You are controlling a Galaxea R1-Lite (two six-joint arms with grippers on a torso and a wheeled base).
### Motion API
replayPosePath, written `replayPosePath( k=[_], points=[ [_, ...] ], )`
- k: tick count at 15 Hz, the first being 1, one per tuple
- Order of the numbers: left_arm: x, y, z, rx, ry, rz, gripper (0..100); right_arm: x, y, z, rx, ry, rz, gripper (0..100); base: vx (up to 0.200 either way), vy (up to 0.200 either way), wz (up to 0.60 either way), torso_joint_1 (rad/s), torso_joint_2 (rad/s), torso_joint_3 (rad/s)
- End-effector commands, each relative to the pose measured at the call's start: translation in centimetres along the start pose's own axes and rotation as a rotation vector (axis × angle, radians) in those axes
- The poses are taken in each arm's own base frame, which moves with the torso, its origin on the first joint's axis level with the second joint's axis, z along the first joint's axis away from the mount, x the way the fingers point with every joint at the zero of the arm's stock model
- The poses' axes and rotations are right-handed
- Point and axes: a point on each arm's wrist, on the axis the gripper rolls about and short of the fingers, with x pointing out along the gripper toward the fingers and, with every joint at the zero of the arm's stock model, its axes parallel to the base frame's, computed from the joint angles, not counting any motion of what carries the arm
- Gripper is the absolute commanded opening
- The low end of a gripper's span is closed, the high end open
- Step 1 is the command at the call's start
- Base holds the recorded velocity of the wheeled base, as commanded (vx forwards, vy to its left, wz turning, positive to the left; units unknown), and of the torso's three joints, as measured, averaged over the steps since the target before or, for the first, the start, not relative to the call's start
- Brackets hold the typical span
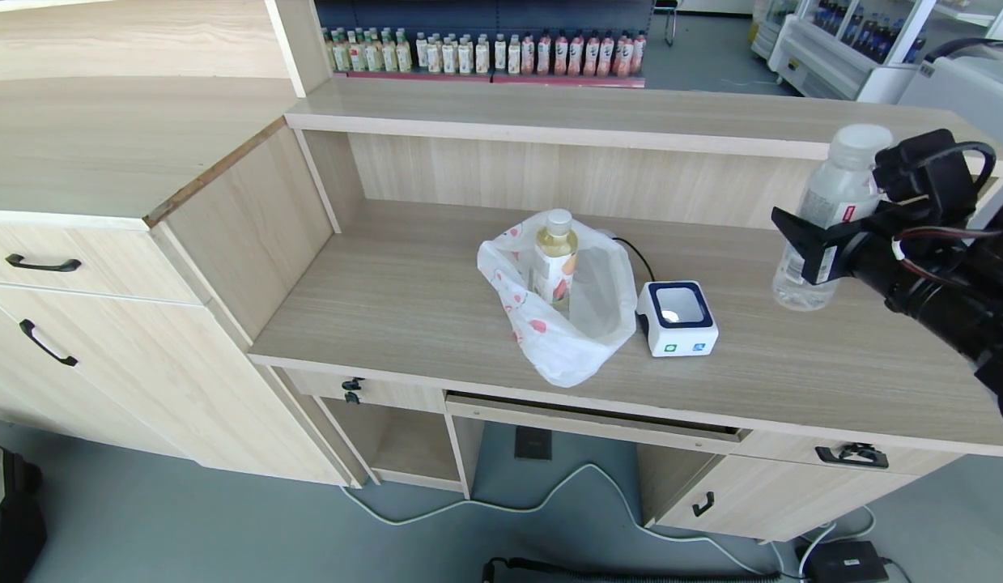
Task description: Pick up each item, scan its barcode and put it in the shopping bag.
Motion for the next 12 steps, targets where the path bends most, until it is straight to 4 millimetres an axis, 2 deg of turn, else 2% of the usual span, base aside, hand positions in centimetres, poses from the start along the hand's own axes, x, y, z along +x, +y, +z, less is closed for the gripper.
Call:
replayPosePath(
  k=[1, 5, 10, 12],
  points=[
    [0.00, 0.00, 0.00, -0.001, -0.001, 0.001, 100, 0.89, 1.16, -1.13, 0.003, -0.003, 0.029, 0, 0.000, 0.000, 0.00, 0.000, 0.00, 0.000],
    [0.00, 0.00, 0.00, -0.001, -0.001, 0.001, 100, 0.80, 1.35, -0.70, -0.082, -0.048, 0.024, 0, 0.000, 0.000, 0.00, 0.000, 0.00, 0.000],
    [0.00, 0.00, 0.00, -0.001, -0.001, 0.001, 100, 0.96, 1.82, -0.87, -0.007, -0.066, 0.094, 0, 0.000, 0.000, 0.00, 0.000, 0.00, 0.000],
    [0.00, 0.00, 0.00, -0.001, -0.001, 0.001, 100, 1.19, 1.99, -0.94, -0.032, -0.099, 0.083, 0, 0.000, 0.000, 0.00, 0.000, 0.00, 0.000]
  ],
)
